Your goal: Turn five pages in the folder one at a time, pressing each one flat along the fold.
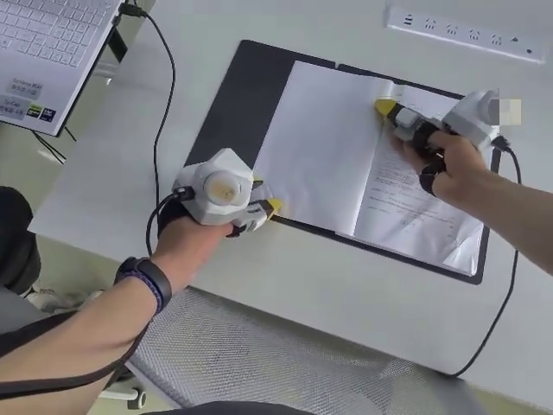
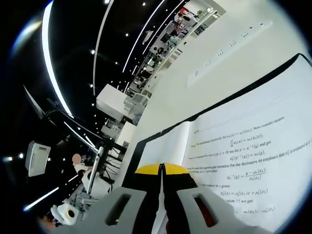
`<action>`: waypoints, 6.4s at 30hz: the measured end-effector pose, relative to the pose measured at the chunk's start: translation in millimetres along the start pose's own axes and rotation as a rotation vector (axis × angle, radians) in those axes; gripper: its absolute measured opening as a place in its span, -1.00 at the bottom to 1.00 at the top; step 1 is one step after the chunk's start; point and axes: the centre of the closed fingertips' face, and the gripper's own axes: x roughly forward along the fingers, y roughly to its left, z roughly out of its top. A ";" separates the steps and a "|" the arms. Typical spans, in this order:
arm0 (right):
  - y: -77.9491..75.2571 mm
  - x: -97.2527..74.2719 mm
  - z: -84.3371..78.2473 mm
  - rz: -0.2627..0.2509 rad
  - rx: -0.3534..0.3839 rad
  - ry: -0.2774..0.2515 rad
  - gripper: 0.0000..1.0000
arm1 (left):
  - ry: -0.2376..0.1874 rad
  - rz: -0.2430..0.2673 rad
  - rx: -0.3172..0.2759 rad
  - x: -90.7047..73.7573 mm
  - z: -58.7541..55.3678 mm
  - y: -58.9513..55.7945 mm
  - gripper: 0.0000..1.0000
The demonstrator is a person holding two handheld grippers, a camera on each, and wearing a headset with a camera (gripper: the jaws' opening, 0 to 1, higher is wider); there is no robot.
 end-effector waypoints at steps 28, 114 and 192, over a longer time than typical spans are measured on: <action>73.1 -84.0 -134.6 0.150 -0.081 0.228 -1.00 | 0.003 -0.005 0.003 0.1 -2.0 -1.1 -0.42; 40.1 -280.3 -40.8 -0.190 -0.595 0.074 0.14 | -0.170 -0.059 0.064 -88.1 76.1 -28.8 0.27; 30.8 -328.2 -70.1 -0.282 -0.547 0.070 0.45 | -0.075 -0.378 0.264 9.5 119.2 -165.9 0.39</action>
